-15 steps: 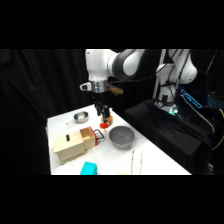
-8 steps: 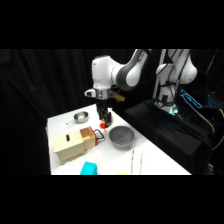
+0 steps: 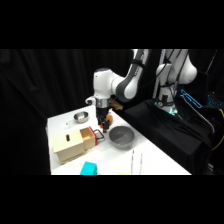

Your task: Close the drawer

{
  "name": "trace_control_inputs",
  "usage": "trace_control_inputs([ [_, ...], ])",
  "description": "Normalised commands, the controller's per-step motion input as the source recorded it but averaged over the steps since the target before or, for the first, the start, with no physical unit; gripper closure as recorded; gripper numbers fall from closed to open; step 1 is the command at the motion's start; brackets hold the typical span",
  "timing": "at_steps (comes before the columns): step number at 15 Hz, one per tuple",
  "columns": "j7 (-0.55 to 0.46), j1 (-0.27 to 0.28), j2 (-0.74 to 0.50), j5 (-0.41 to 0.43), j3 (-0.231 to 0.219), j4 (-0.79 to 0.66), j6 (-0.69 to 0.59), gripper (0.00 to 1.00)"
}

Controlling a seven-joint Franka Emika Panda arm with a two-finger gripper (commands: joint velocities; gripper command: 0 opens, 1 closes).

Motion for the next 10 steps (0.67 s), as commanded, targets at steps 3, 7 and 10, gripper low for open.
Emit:
trace_control_inputs([
  [3,-0.07,-0.077,0.25,0.006,0.077,0.14,0.31,0.0],
  [7,-0.07,-0.119,0.31,0.012,0.106,0.23,0.24,0.0],
  [10,-0.07,-0.137,0.29,0.0,0.116,0.27,0.18,0.0],
])
